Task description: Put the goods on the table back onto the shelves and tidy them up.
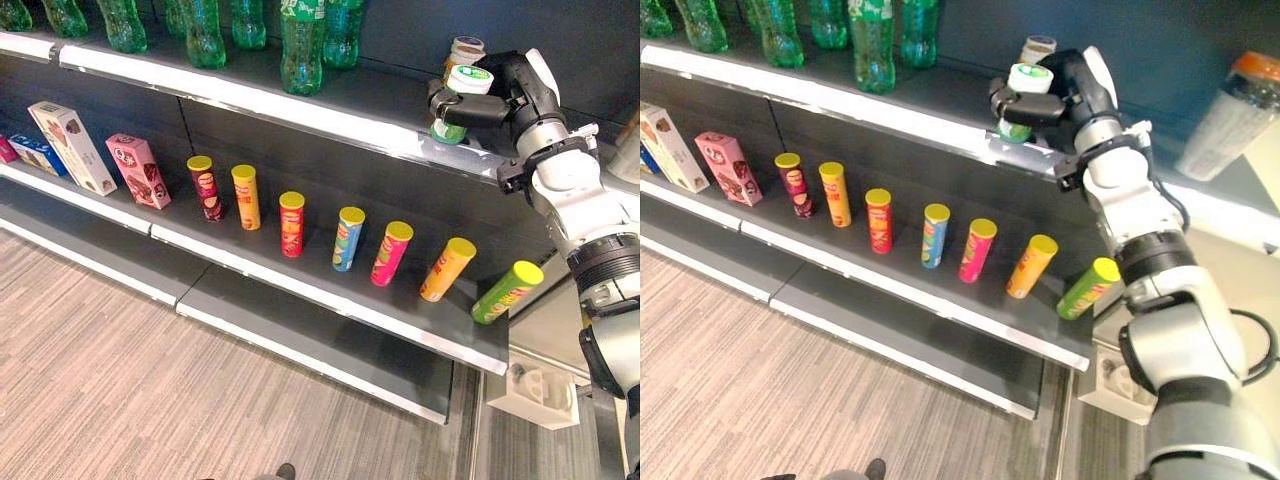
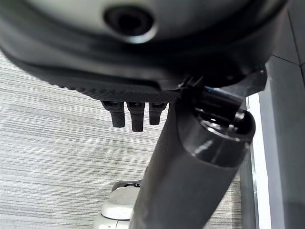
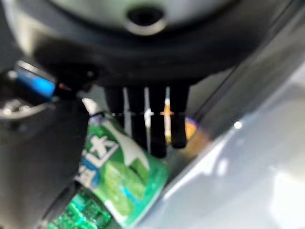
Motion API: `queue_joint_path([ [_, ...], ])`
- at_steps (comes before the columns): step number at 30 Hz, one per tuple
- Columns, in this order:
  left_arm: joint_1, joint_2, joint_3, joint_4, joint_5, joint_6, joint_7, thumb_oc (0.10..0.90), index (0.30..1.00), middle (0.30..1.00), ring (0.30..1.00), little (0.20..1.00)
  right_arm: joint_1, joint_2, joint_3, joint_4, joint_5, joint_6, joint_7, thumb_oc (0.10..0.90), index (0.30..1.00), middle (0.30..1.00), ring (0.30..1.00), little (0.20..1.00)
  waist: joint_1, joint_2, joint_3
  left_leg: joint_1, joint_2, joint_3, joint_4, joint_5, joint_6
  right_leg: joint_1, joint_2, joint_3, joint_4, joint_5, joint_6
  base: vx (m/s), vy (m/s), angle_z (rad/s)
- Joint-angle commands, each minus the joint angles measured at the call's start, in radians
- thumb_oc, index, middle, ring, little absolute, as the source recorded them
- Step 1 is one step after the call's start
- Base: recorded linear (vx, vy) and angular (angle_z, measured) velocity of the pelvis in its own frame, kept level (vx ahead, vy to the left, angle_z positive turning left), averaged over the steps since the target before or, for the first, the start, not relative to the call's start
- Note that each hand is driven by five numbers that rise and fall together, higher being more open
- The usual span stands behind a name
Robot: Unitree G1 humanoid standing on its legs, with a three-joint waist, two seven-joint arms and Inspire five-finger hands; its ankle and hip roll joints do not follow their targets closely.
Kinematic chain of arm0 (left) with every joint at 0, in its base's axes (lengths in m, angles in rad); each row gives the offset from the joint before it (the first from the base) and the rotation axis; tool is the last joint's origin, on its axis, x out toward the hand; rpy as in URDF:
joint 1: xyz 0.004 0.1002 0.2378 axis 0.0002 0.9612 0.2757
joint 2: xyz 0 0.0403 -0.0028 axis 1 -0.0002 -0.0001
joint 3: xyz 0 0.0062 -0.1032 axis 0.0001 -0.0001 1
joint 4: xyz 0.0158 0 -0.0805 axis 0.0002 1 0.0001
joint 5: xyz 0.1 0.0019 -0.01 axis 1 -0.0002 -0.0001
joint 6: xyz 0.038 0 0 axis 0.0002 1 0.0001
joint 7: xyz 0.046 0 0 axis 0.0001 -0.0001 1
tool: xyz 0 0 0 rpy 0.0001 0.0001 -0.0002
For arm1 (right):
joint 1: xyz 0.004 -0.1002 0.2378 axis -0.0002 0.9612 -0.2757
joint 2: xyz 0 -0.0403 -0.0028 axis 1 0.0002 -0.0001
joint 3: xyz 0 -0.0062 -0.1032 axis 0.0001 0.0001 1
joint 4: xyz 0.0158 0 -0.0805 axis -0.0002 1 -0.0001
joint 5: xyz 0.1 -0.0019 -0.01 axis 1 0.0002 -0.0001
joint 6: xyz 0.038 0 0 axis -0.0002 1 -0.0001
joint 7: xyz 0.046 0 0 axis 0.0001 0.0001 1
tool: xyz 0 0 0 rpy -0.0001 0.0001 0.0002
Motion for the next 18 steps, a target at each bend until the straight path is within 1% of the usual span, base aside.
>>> queue_joint_path([
  [1,-0.015,0.07,-0.062,0.014,-0.006,-0.026,0.025,0.8,0.9,0.9,0.9,0.9,-0.168,-0.023,0.055,-0.002,-0.022,-0.053,-0.049,0.4,0.3,0.3,0.3,0.3,0.032,-0.038,-0.085,-0.017,0.114,0.025,0.009,-0.073,-0.098,-0.027,-0.091,0.025,0.021,0.002,0.087,0.0,-0.003,0.08],
  [6,-0.014,0.078,-0.061,0.005,-0.011,-0.026,0.025,0.8,0.9,0.9,0.9,0.9,-0.187,-0.008,0.078,0.022,-0.048,-0.046,-0.048,0.4,0.3,0.3,0.3,0.3,0.037,-0.047,-0.084,-0.017,0.112,0.022,0.009,-0.075,-0.098,-0.024,-0.091,0.02,0.02,0.003,0.087,0.0,0.0,0.04],
  [12,-0.017,0.082,-0.066,0.01,-0.015,-0.028,0.027,0.8,0.9,0.9,0.9,0.9,-0.207,-0.001,0.076,0.1,-0.054,-0.041,-0.065,0.4,0.3,0.3,0.3,0.3,0.042,-0.055,-0.081,-0.022,0.109,0.017,0.008,-0.075,-0.098,-0.028,-0.093,0.015,0.021,0.005,0.088,0.0,0.0,0.0],
  [18,-0.016,0.083,-0.066,0.015,-0.017,-0.026,0.029,0.8,0.9,0.9,0.9,0.9,-0.227,0.001,0.083,0.158,-0.064,-0.031,-0.071,0.4,0.3,0.3,0.3,0.3,0.044,-0.055,-0.08,-0.025,0.107,0.013,0.007,-0.077,-0.098,-0.028,-0.094,0.012,0.02,0.006,0.088,0.0,0.0,0.0],
])
